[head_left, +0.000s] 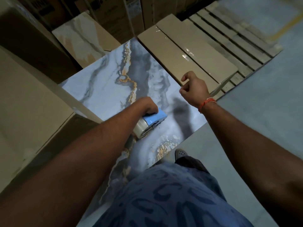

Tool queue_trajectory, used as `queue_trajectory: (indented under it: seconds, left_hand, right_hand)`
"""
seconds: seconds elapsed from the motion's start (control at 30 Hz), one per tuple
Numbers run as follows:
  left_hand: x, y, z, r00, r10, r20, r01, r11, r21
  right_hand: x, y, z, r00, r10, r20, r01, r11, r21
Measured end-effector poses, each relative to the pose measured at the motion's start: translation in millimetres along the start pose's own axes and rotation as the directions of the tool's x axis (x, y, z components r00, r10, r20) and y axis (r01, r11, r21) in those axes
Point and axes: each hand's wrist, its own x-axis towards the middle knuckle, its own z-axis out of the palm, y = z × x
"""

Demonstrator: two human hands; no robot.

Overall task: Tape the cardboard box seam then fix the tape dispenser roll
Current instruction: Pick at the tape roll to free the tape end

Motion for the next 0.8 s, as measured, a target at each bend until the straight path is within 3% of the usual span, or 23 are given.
queue_trajectory:
  seconds: [0.13, 0.3, 0.33, 0.4, 0.43, 0.47, 0.53, 0.6, 0.8]
  left_hand:
    - [4.8, -0.5, -7.0, 0.986, -0.013, 0.168, 0.063, 0.952, -0.298]
    - [14.2, 0.7, -17.0, 0.961, -0.026, 0.274, 0.096, 0.965, -0.245]
    - [14.3, 2.0, -19.5, 0.970, -0.024, 0.241, 0.073, 0.977, -0.198]
    - [22.7, 3.4, -24.8, 0.994, 0.097, 0.040, -0.094, 0.994, -0.056]
    - [26.6, 5.0, -26.8, 0.972, 0.218, -0.084, -0.223, 0.973, -0.057]
    - [29.5, 6.5, -28.1, 0.935, 0.324, -0.148, -0.346, 0.924, -0.165]
    - [28.0, 13.1, -29.8, 0.879, 0.461, -0.124, -0.457, 0.739, -0.494]
    - [29.4, 19.8, -29.9, 0.839, 0.539, -0.073, -0.467, 0.645, -0.605]
    - [33.0, 22.7, -27.4, 0.809, 0.587, 0.023, -0.479, 0.683, -0.551]
  right_hand:
    - [-2.0, -0.7, -1.2, 1.000, 0.001, -0.017, -0.002, 1.000, -0.007]
    - [4.8, -1.9, -3.9, 1.000, 0.018, 0.012, -0.018, 1.000, -0.021]
    - [5.6, -1.8, -4.0, 1.000, 0.023, 0.019, -0.022, 1.000, -0.019]
    - [6.1, -2.3, -3.6, 0.999, 0.011, 0.031, -0.010, 1.000, -0.021]
    - [6.6, -2.7, -3.6, 0.999, -0.001, 0.035, 0.001, 1.000, -0.022]
    - [7.2, -2.5, -3.7, 0.999, -0.010, 0.038, 0.011, 1.000, -0.022]
    - [8.6, -1.2, -4.0, 0.999, -0.025, 0.042, 0.026, 0.999, -0.023]
    - [9.4, 0.1, -3.7, 0.998, -0.036, 0.049, 0.037, 0.999, -0.019]
    - [12.7, -0.4, -1.2, 0.998, -0.046, 0.050, 0.046, 0.999, -0.001]
